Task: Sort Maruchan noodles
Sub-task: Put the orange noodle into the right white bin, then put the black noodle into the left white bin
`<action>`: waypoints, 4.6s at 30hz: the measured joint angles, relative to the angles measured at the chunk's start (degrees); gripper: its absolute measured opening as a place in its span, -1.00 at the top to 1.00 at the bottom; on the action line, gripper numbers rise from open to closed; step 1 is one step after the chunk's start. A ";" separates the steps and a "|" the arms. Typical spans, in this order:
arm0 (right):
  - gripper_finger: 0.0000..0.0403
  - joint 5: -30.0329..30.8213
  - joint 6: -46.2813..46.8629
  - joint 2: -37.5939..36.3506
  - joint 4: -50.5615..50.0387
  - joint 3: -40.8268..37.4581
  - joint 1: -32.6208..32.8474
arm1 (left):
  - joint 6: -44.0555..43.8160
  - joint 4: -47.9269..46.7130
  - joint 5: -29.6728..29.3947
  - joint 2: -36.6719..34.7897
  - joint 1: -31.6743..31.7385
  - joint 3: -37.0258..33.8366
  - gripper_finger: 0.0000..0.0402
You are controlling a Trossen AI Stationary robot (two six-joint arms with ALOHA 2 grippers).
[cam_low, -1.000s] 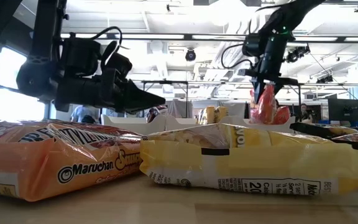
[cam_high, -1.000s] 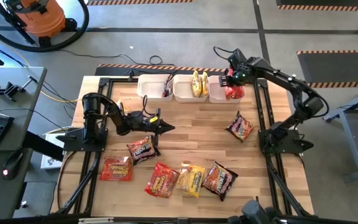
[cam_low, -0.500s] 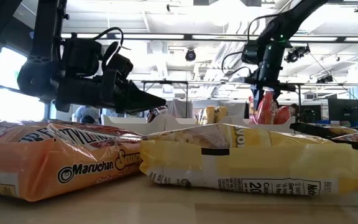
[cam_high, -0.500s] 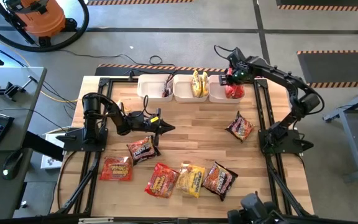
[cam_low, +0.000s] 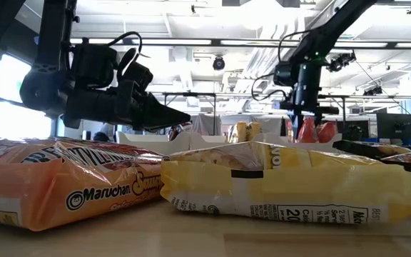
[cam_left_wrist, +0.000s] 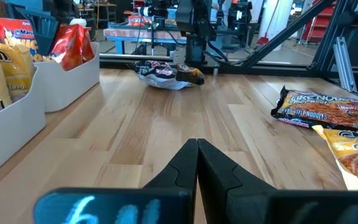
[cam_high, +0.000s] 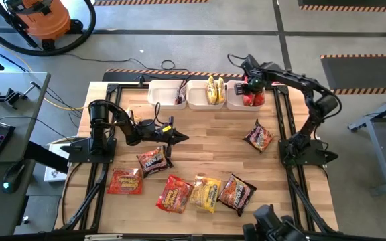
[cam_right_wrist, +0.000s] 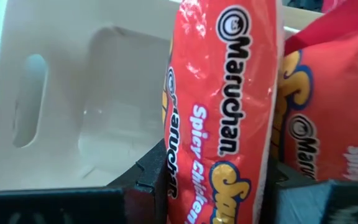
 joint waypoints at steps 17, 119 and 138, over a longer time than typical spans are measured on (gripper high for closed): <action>0.08 8.00 -0.56 1.17 -0.02 0.00 0.84 | 0.00 0.02 0.02 0.00 0.00 -0.02 1.00; 0.42 -6.00 -15.44 -31.77 103.55 -61.20 29.40 | -24.69 -103.62 -19.37 -47.84 -18.75 11.83 0.59; 0.20 -4.18 -15.48 -31.75 102.65 -61.20 29.40 | -55.76 -117.91 -28.16 -32.61 -40.46 15.04 0.35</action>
